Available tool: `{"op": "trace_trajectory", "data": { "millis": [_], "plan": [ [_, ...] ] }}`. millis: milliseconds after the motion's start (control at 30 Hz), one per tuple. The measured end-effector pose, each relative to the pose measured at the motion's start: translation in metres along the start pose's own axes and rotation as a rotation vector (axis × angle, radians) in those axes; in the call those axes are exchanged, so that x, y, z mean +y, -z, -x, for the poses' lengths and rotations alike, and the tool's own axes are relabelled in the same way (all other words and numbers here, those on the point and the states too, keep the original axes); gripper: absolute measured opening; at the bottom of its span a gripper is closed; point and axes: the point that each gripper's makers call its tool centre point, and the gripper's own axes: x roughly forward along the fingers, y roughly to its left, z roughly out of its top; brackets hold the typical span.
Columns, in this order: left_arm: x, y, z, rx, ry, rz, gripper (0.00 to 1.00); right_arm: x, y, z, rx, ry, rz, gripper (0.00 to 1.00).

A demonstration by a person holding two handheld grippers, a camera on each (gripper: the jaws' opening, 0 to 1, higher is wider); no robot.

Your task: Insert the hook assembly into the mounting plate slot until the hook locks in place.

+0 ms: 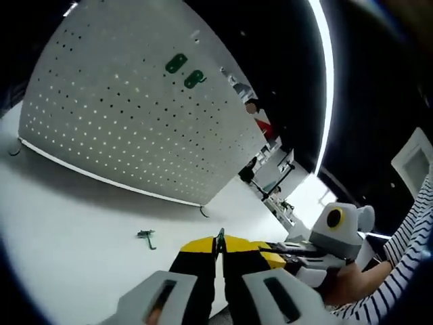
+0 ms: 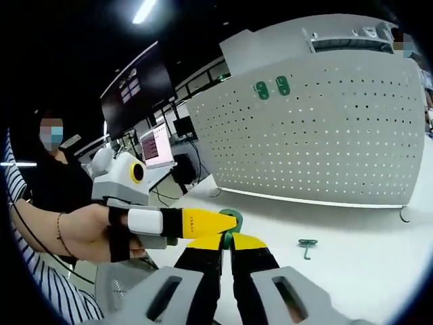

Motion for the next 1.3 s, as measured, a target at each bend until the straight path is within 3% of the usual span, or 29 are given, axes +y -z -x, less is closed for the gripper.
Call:
{"op": "trace_trajectory", "data": {
  "millis": [133, 333, 500, 833, 1300],
  "plan": [
    [0.000, -0.003, 0.002, -0.018, 0.015, 0.010, 0.02, 0.000, -0.002, 0.000, -0.010, -0.002, -0.023, 0.00],
    [-0.006, -0.010, 0.000, -0.058, 0.017, -0.083, 0.03, -0.001, -0.008, 0.001, -0.026, 0.004, -0.013, 0.00],
    [-0.004, -0.009, 0.001, -0.025, 0.019, -0.116, 0.03, 0.001, -0.007, -0.002, -0.009, 0.013, 0.018, 0.00],
    [-0.004, -0.022, 0.011, -0.034, 0.014, -0.126, 0.07, 0.009, -0.014, -0.011, 0.004, 0.022, 0.032, 0.00],
    [-0.016, -0.039, 0.024, -0.026, 0.018, -0.177, 0.16, 0.023, -0.030, -0.018, -0.005, 0.056, 0.173, 0.00]
  ]
}}
